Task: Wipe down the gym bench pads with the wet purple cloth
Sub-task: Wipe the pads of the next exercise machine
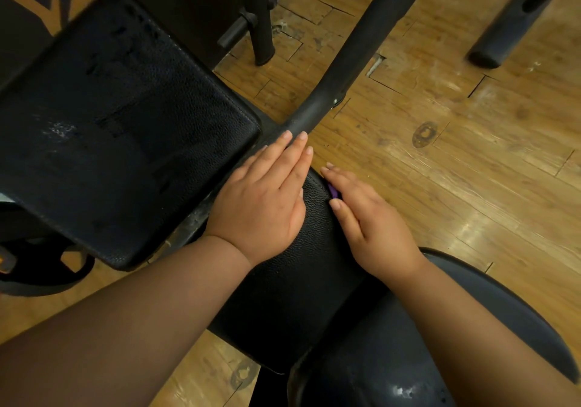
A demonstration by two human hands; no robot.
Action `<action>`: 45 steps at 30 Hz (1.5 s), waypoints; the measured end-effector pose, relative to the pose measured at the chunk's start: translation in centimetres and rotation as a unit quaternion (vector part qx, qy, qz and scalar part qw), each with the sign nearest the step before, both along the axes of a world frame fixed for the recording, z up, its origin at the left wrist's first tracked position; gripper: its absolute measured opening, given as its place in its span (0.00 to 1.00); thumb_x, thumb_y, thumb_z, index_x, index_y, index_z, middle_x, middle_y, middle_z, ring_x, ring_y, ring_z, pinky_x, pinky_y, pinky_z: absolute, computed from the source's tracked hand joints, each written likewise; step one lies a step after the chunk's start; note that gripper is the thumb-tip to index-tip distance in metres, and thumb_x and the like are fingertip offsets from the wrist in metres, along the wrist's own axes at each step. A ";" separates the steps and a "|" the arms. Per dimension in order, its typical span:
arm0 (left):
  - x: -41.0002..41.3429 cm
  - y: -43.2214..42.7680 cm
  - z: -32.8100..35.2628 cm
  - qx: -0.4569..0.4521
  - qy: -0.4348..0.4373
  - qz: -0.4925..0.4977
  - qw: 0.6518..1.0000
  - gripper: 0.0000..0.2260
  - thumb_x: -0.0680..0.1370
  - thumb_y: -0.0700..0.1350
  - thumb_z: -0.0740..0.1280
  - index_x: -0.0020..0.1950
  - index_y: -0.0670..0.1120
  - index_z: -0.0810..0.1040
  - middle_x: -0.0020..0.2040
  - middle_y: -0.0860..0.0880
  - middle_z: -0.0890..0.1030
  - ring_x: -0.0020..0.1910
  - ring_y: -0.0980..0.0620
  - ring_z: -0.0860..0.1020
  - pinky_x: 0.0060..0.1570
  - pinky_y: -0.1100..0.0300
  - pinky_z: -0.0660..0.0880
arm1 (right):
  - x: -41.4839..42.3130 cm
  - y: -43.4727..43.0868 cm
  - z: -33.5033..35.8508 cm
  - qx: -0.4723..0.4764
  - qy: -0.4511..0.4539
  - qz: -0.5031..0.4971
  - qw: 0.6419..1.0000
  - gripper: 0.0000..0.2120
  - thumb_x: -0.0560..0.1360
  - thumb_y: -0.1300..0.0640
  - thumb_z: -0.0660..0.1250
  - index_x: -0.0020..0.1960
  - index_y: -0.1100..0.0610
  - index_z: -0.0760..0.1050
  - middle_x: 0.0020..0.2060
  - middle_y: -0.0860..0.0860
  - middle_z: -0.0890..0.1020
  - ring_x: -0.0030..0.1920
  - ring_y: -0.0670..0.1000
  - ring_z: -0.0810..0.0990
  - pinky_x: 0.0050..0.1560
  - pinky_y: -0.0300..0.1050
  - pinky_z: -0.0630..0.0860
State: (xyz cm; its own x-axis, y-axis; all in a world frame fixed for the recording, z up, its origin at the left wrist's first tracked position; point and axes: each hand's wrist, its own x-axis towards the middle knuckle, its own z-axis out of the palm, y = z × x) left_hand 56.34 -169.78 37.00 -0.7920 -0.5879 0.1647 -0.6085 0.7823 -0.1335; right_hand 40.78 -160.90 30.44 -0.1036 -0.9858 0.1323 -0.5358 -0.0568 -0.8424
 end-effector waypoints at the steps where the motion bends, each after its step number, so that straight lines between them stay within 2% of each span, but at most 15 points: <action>1: 0.0 0.0 0.0 -0.003 -0.004 0.000 1.000 0.23 0.79 0.45 0.55 0.71 0.39 0.70 0.73 0.43 0.69 0.73 0.46 0.66 0.69 0.53 0.62 | -0.1 -0.7 0.2 0.013 -0.008 0.006 1.000 0.22 0.82 0.49 0.53 0.72 0.56 0.68 0.69 0.50 0.73 0.69 0.45 0.69 0.69 0.36 0.63; 5: -0.4 0.5 0.3 0.008 -0.017 0.019 1.000 0.24 0.79 0.46 0.53 0.72 0.38 0.69 0.74 0.41 0.67 0.75 0.43 0.63 0.72 0.52 0.56 | -0.1 -2.4 0.6 0.041 -0.037 0.007 0.998 0.22 0.81 0.48 0.53 0.70 0.56 0.71 0.64 0.50 0.77 0.64 0.46 0.73 0.63 0.30 0.64; 8: -1.8 2.5 0.1 0.036 -0.032 0.100 0.994 0.28 0.79 0.51 0.49 0.76 0.37 0.61 0.78 0.39 0.58 0.78 0.42 0.54 0.75 0.49 0.46 | -0.1 -0.3 0.5 0.064 -0.030 -0.018 0.997 0.22 0.81 0.48 0.53 0.73 0.53 0.67 0.68 0.47 0.73 0.66 0.39 0.68 0.62 0.23 0.59; 11: -3.2 4.0 -1.1 0.003 -0.052 0.147 0.988 0.32 0.79 0.55 0.47 0.77 0.36 0.53 0.78 0.37 0.51 0.78 0.40 0.48 0.75 0.45 0.43 | -0.3 1.5 0.3 0.089 0.005 -0.038 0.995 0.24 0.81 0.45 0.52 0.74 0.51 0.65 0.69 0.45 0.72 0.68 0.40 0.67 0.61 0.20 0.58; 13: -3.3 3.9 -1.6 -0.011 -0.048 0.154 0.987 0.32 0.79 0.55 0.48 0.77 0.35 0.52 0.78 0.37 0.51 0.78 0.40 0.48 0.75 0.44 0.44 | -0.5 0.7 0.2 0.092 0.005 -0.028 0.995 0.23 0.81 0.45 0.51 0.72 0.52 0.68 0.67 0.46 0.74 0.66 0.41 0.70 0.59 0.21 0.60; 17: -3.3 4.0 -1.9 -0.014 -0.050 0.151 0.987 0.32 0.79 0.54 0.49 0.78 0.36 0.53 0.79 0.37 0.51 0.78 0.41 0.47 0.76 0.44 0.43 | -1.0 -1.6 0.3 0.094 -0.078 0.008 0.993 0.23 0.81 0.46 0.50 0.69 0.54 0.73 0.65 0.46 0.77 0.66 0.42 0.72 0.66 0.36 0.67; 20: -3.5 3.9 -1.8 -0.014 -0.051 0.147 0.988 0.31 0.80 0.54 0.49 0.77 0.35 0.53 0.78 0.37 0.51 0.78 0.41 0.47 0.76 0.44 0.44 | -0.8 -0.2 0.2 0.081 -0.083 -0.018 0.993 0.22 0.82 0.47 0.51 0.71 0.53 0.69 0.67 0.43 0.73 0.68 0.38 0.67 0.68 0.31 0.62; 24: -3.3 3.9 -2.0 -0.008 -0.052 0.147 0.988 0.31 0.80 0.54 0.47 0.78 0.35 0.51 0.79 0.37 0.50 0.78 0.40 0.47 0.76 0.43 0.45 | -0.1 2.3 -0.5 0.047 -0.012 -0.044 0.998 0.23 0.82 0.46 0.50 0.74 0.53 0.66 0.72 0.45 0.67 0.74 0.41 0.61 0.72 0.32 0.57; 28: -3.5 4.0 -2.0 -0.017 -0.050 0.143 0.988 0.31 0.80 0.54 0.48 0.77 0.36 0.52 0.78 0.37 0.51 0.78 0.41 0.47 0.76 0.44 0.45 | -1.0 -0.5 -0.1 0.067 -0.058 0.000 0.996 0.21 0.82 0.50 0.52 0.71 0.55 0.70 0.67 0.46 0.74 0.68 0.42 0.69 0.66 0.27 0.60; 31: -3.5 4.0 -2.1 -0.022 -0.048 0.141 0.989 0.31 0.80 0.54 0.47 0.77 0.35 0.52 0.78 0.37 0.51 0.78 0.41 0.48 0.76 0.44 0.44 | -1.4 -0.2 -0.4 0.059 -0.086 0.017 0.994 0.20 0.82 0.51 0.53 0.72 0.55 0.68 0.69 0.46 0.72 0.70 0.39 0.67 0.68 0.28 0.59; 34: -3.4 3.9 -2.3 -0.020 -0.040 0.139 0.989 0.31 0.80 0.53 0.48 0.77 0.35 0.53 0.78 0.37 0.52 0.78 0.40 0.48 0.76 0.44 0.44 | -1.4 2.4 -1.1 0.048 -0.064 -0.004 0.997 0.21 0.82 0.49 0.52 0.74 0.53 0.65 0.72 0.46 0.68 0.73 0.40 0.63 0.71 0.33 0.58; 40: -3.5 3.9 -2.2 -0.022 -0.039 0.140 0.989 0.31 0.80 0.53 0.49 0.77 0.35 0.54 0.78 0.37 0.52 0.78 0.41 0.48 0.76 0.44 0.43 | -1.4 -0.6 -0.6 0.062 -0.067 0.026 0.995 0.21 0.82 0.52 0.53 0.72 0.56 0.69 0.69 0.48 0.72 0.69 0.40 0.67 0.68 0.29 0.59; 43: -3.5 3.9 -2.1 -0.018 -0.040 0.136 0.990 0.31 0.80 0.53 0.49 0.77 0.35 0.54 0.78 0.37 0.52 0.78 0.41 0.48 0.76 0.44 0.44 | -1.4 0.2 -0.6 0.054 -0.075 0.020 0.996 0.21 0.83 0.50 0.52 0.73 0.54 0.66 0.72 0.44 0.67 0.72 0.39 0.63 0.70 0.30 0.57; 45: -3.4 4.0 -2.1 -0.019 -0.041 0.127 0.991 0.30 0.80 0.53 0.49 0.77 0.35 0.54 0.78 0.38 0.53 0.78 0.41 0.48 0.76 0.44 0.44 | -1.3 1.8 -0.8 0.050 -0.047 0.009 0.998 0.23 0.82 0.47 0.51 0.75 0.52 0.62 0.74 0.44 0.63 0.75 0.39 0.59 0.72 0.32 0.54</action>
